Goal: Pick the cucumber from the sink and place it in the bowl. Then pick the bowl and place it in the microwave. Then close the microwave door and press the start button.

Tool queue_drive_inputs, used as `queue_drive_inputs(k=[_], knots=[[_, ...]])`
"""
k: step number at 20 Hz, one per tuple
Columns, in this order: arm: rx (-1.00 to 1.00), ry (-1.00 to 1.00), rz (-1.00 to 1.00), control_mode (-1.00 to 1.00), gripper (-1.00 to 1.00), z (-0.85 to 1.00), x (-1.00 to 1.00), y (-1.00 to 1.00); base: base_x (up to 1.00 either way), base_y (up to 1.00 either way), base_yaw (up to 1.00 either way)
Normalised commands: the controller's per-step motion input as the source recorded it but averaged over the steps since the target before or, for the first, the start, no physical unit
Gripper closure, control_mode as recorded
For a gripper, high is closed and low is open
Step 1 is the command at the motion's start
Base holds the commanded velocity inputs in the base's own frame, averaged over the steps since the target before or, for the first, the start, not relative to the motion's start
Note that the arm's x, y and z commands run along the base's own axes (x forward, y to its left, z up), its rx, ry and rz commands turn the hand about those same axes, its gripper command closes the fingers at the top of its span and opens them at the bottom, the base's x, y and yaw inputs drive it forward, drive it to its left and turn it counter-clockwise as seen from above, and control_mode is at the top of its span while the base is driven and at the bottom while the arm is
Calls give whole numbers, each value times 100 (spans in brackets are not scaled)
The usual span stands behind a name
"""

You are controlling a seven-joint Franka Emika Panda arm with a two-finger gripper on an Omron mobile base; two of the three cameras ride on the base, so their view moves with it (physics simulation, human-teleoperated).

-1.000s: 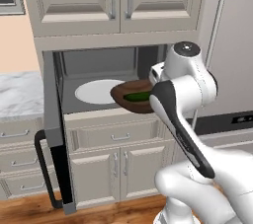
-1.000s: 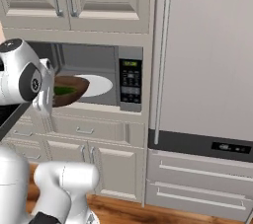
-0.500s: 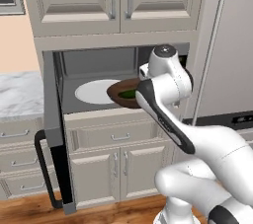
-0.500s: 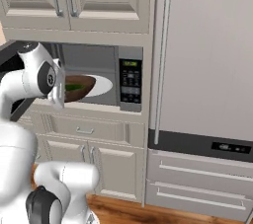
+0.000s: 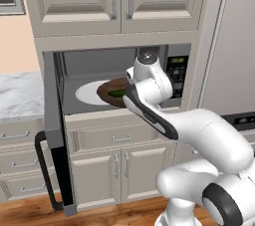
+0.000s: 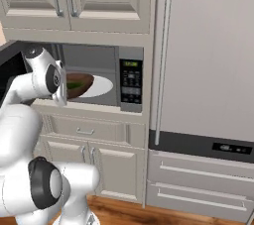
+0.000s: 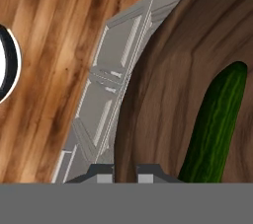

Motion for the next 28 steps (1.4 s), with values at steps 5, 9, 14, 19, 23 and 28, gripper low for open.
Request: queue_drive_inputs(k=[5, 9, 14, 19, 23, 28], knots=[[0, 0, 3, -100, 100, -30, 54, 35, 0, 0, 0], [0, 0, 1, -100, 100, -41, 63, 20, 0, 0, 0], [0, 0, 0, -100, 100, -16, 66, 3, 0, 0, 0], [2, 0, 0, -100, 100, -7, 58, -6, 0, 0, 0], [5, 1, 0, -100, 100, -30, 41, -1, 0, 0, 0], [4, 2, 0, -100, 100, -44, 15, 0, 0, 0, 0]])
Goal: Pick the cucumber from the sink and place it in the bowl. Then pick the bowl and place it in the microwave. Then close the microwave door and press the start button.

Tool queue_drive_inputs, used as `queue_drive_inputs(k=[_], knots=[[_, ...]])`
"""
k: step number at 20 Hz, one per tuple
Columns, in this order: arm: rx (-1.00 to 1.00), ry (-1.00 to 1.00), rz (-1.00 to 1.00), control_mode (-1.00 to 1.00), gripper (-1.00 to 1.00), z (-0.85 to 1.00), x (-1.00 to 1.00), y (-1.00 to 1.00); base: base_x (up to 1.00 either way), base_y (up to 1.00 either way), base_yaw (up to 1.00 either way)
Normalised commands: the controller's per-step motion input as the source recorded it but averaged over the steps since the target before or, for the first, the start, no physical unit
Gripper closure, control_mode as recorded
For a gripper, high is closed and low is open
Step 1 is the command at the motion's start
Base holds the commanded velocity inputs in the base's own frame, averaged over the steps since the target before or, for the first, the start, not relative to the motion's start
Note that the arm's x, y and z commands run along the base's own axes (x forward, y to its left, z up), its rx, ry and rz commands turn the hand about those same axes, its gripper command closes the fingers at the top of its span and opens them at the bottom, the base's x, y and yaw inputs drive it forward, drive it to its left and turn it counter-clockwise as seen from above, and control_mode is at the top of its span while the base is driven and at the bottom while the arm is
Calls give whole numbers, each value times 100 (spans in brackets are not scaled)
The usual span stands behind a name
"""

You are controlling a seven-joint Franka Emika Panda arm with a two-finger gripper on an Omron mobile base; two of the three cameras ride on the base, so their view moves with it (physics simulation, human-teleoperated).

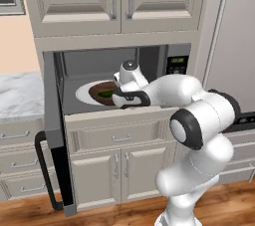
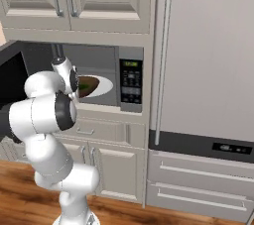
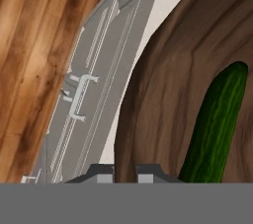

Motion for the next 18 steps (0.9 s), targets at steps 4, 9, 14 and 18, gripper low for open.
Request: queue_drive_inputs(k=[4, 9, 14, 18], knots=[[1, 0, 0, -100, 100, -23, 36, 0, 0, 0, 0], [0, 0, 0, -100, 100, -8, 61, 0, 0, 0, 0], [0, 2, 0, -100, 100, -21, 62, 0, 0, 0, 0], [0, 3, 0, -100, 100, -26, 27, 0, 0, 0, 0]])
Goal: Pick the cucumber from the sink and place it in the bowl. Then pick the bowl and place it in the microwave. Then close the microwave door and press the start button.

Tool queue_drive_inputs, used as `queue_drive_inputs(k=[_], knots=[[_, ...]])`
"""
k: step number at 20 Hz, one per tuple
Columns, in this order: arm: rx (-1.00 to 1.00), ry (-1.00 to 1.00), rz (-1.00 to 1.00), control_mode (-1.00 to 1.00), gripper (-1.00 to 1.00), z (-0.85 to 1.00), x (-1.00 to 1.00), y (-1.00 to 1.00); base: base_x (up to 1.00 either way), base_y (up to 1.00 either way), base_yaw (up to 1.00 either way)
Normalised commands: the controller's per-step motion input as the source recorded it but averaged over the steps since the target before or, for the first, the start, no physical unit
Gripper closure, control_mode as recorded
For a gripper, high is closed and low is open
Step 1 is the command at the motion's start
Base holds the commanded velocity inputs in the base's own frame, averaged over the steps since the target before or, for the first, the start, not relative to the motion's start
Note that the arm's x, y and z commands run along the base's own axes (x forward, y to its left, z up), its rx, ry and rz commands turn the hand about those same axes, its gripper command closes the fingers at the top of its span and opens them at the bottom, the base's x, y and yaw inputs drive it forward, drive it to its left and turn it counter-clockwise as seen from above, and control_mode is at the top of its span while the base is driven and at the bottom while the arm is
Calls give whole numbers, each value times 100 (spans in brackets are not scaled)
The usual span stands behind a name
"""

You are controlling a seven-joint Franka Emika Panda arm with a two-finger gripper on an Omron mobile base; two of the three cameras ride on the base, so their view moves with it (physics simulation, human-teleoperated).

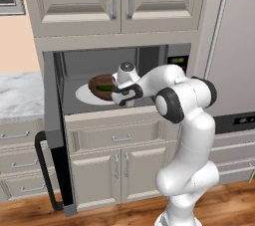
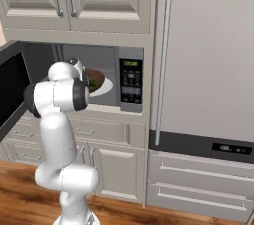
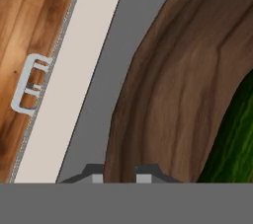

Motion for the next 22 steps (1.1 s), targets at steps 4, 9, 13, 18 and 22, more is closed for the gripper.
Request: queue_drive_inputs(k=[4, 9, 13, 18, 22], knots=[[0, 2, 0, -100, 100, -23, 19, 2, 0, 0, 0], [0, 0, 0, -100, -100, -4, -2, 9, 0, 0, 0], [1, 0, 0, -100, -100, 17, -58, 0, 0, 0, 0], [11, 0, -2, -100, -100, 33, -100, 0, 0, 0, 0], [16, 0, 0, -100, -100, 31, -100, 0, 0, 0, 0]])
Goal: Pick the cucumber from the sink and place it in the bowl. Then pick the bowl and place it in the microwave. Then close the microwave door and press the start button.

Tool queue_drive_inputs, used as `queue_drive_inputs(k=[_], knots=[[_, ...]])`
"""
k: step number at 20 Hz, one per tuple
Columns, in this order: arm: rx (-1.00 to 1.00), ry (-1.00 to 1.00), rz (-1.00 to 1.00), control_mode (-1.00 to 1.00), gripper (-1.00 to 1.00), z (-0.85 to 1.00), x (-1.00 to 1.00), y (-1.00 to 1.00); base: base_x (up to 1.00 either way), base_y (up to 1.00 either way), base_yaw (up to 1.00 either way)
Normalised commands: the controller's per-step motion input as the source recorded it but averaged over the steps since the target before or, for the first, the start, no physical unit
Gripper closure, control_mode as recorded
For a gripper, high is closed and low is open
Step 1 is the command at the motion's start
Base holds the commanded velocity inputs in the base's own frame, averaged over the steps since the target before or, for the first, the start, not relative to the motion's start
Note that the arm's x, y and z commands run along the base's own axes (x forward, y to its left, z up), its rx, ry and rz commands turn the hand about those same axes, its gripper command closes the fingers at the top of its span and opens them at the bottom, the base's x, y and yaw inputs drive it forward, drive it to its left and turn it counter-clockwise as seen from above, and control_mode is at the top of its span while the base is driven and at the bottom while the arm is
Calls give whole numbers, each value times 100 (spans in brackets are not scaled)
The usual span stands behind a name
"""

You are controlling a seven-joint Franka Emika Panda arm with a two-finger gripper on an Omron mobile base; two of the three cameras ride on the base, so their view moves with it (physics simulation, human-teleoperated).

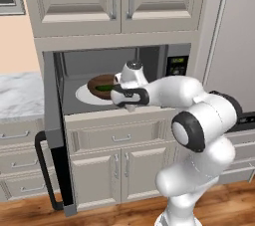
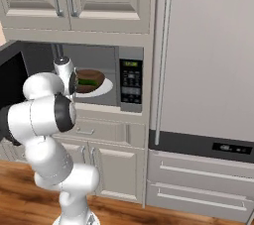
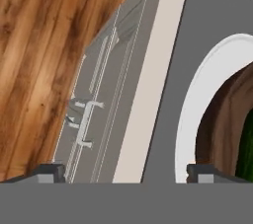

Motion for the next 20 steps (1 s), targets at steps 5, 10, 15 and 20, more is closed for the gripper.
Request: queue_drive_inputs(k=[5, 10, 15, 20], knots=[[11, 3, 0, -100, -100, 41, -100, 0, 0, 0, 0], [5, 13, 0, -100, -100, 65, -100, 0, 0, 0, 0], [3, 19, 1, -100, -100, 74, -100, 0, 0, 0, 0], [7, 14, 7, -100, -100, 73, -100, 0, 0, 0, 0]])
